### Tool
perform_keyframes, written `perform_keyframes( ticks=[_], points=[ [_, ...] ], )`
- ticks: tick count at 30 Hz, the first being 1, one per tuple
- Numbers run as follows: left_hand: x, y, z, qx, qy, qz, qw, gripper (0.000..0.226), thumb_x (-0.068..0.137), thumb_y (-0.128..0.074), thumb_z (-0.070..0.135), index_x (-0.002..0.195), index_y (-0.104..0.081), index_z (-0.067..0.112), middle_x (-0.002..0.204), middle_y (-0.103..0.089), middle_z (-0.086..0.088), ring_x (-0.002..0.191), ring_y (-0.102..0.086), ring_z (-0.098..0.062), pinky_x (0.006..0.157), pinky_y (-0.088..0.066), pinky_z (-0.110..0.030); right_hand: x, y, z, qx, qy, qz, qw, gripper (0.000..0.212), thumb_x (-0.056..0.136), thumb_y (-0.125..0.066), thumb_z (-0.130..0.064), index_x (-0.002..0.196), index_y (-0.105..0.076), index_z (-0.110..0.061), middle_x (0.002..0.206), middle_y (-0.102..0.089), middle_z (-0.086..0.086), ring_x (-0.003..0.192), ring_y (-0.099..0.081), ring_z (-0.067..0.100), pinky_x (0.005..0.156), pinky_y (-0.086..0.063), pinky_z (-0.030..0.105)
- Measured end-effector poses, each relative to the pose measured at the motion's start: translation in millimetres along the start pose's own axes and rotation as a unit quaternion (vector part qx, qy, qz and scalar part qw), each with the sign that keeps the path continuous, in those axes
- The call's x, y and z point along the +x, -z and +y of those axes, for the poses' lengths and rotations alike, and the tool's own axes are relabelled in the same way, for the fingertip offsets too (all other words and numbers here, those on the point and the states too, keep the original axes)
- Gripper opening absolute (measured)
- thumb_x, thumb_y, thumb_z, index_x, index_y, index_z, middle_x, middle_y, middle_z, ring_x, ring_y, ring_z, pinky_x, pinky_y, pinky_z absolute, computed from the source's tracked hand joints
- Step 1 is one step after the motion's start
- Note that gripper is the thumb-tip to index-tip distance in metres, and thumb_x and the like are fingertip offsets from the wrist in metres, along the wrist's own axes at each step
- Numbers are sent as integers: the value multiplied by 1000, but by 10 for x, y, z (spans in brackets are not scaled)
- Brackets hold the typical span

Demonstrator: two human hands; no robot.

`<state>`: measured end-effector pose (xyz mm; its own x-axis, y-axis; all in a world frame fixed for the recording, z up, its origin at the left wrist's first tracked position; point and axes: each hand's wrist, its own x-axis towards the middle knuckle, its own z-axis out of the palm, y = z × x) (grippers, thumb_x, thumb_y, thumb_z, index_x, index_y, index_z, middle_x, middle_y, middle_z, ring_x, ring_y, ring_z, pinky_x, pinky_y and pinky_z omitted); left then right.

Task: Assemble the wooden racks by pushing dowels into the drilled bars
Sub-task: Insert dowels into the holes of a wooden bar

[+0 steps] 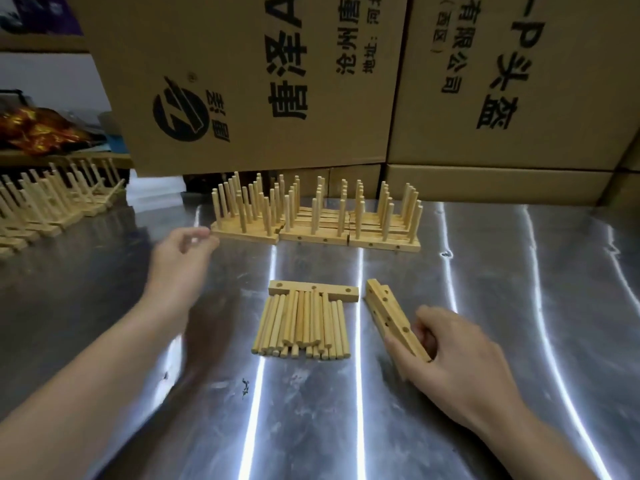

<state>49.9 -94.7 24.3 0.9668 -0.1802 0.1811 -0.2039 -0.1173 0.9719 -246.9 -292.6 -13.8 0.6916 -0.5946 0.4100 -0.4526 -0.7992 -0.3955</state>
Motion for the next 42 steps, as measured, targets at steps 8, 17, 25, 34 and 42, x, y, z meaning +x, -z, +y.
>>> perform_keyframes(
  ticks=[8, 17, 25, 34, 42],
  points=[
    [-1057, 196, -142, 170, -234, -60, 955, 19, 99, -68, 10, 97, -75, 28, 96, -70, 15, 90, -64, -1, 72, -42, -8, -87, 202, -181, 94, 132, 46, 986, 21, 98, -54, -48, 88, -58, -30, 83, -51, -15, 84, -51, 7, 63, -39, 24],
    [-1028, 189, -161, 78, -198, -126, 969, 26, 105, -60, 12, 90, -74, 27, 72, -71, -4, 72, -67, -27, 54, -46, -27, -237, 57, -428, -29, 291, -125, 948, 35, 103, -42, -58, 116, -70, -40, 103, -44, -24, 103, -38, 3, 91, -33, 14],
    [-1130, 424, 46, 209, -317, -327, 865, 16, 91, -77, 48, 83, -76, 34, 83, -72, 15, 84, -68, -13, 67, -48, -17, -281, 147, -365, 28, 261, -102, 960, 20, 91, -63, -55, 106, -62, -42, 99, -53, -29, 103, -48, -1, 82, -41, 22],
    [-1068, 458, 86, 247, -223, -422, 843, 22, 77, -86, 59, 84, -84, 39, 81, -73, 17, 80, -63, -8, 66, -45, -13, -251, 140, -294, 74, 249, -125, 957, 11, 92, -67, -50, 94, -71, -41, 92, -59, -25, 98, -55, 5, 81, -36, 21],
    [-1087, 434, 57, 241, -278, -357, 858, 28, 79, -74, 63, 80, -83, 37, 84, -71, 15, 80, -61, -13, 65, -48, -27, -214, 111, -241, 64, 230, -82, 968, 28, 95, -55, -58, 92, -75, -39, 88, -58, -23, 98, -53, 6, 81, -40, 25]
  ],
)
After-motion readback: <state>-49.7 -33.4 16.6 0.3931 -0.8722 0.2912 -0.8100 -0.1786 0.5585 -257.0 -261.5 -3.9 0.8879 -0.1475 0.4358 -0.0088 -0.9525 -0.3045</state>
